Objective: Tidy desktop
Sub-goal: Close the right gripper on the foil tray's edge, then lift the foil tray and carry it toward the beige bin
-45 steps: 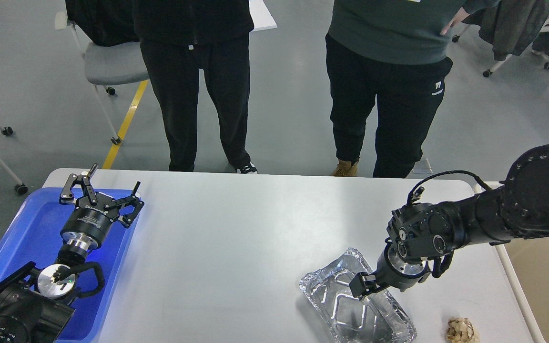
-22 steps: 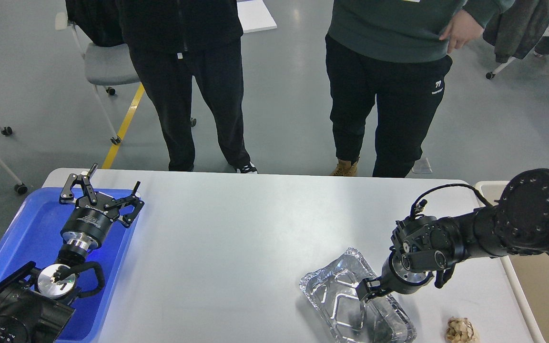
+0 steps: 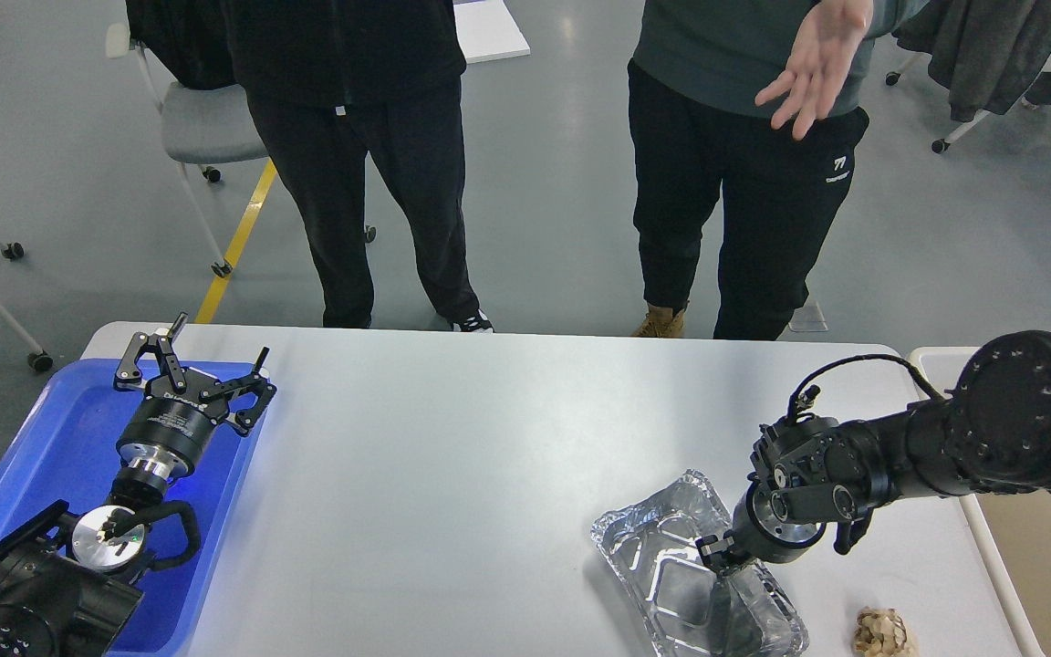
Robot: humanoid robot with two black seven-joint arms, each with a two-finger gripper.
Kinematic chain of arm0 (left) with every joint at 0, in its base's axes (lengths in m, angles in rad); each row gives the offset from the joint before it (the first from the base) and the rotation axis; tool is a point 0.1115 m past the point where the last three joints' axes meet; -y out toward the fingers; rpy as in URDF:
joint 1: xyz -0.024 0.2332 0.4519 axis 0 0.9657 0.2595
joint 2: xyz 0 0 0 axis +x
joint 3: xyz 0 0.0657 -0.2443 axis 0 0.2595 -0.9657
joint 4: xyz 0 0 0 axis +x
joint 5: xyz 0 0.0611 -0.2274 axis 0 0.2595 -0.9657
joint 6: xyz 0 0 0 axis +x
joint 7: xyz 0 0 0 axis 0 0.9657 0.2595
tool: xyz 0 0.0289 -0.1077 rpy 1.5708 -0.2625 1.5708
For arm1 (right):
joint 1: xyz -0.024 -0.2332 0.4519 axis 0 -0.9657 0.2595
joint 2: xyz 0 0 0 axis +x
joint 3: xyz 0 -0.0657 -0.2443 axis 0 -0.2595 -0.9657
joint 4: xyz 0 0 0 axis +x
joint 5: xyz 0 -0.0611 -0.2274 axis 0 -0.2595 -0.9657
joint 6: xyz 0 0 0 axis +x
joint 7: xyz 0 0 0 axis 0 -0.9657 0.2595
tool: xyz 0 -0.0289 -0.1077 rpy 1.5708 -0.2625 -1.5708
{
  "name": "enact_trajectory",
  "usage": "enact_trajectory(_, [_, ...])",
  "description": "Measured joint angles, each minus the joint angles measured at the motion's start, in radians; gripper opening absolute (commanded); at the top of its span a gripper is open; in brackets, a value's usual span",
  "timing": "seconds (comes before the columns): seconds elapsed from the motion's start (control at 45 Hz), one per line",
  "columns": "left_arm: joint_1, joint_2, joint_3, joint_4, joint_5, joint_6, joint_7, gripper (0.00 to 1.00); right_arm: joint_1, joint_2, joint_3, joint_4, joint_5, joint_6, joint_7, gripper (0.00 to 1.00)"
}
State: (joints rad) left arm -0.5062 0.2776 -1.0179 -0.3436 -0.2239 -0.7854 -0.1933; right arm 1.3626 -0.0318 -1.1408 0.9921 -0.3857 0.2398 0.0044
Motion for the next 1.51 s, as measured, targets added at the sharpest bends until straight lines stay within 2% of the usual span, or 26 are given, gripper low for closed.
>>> enact_trajectory(0.4, [0.000, 0.000, 0.000, 0.000, 0.000, 0.000, 0.000, 1.00, 0.031, -0.010, -0.010, 0.034, 0.004, -0.002, 0.004, 0.00])
enact_trajectory(0.778, [0.000, 0.000, 0.000, 0.000, 0.000, 0.000, 0.001, 1.00, 0.221, -0.100, -0.021, 0.197, 0.016, 0.037, 0.006, 0.00])
enact_trajectory(1.156, [0.000, 0.000, -0.001, 0.000, 0.000, 0.000, 0.001, 1.00, 0.592, -0.237, -0.086, 0.434, 0.017, 0.190, 0.006, 0.00])
enact_trajectory(1.511, [0.000, 0.000, -0.001, 0.000, 0.000, 0.000, 0.001, 1.00, 0.903, -0.347, -0.140, 0.490, -0.030, 0.415, 0.006, 0.00])
